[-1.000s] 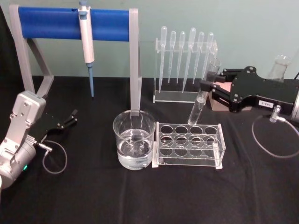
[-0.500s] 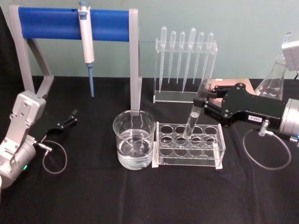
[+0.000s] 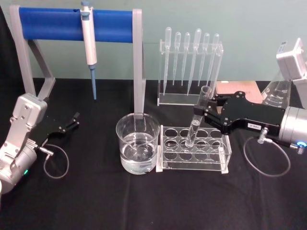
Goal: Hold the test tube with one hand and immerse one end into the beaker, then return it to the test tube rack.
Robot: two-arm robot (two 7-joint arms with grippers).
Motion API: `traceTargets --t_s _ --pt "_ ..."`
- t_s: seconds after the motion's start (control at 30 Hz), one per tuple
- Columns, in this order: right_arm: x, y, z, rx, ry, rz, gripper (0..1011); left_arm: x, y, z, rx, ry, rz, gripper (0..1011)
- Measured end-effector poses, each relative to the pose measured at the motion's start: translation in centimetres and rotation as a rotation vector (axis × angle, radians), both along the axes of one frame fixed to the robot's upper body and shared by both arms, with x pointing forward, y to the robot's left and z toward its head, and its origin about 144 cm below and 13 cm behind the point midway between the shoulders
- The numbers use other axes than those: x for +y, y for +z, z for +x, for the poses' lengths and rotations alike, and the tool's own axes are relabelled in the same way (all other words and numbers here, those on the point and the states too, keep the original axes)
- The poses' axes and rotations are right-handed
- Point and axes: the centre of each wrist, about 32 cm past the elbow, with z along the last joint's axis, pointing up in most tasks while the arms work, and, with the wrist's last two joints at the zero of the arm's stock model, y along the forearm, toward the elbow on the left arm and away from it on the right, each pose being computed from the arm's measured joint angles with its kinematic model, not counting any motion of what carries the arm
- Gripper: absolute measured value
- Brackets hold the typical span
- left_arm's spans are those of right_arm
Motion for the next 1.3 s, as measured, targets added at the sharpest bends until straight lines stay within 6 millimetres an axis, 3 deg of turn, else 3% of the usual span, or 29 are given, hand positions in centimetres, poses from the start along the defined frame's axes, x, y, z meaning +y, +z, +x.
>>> traceTargets --t_s 1.3 --pt "0.7 -3.3 1.4 0.04 -0.017 -0.019 241 0.0 0.0 0.0 0.0 0.0 0.0 1000"
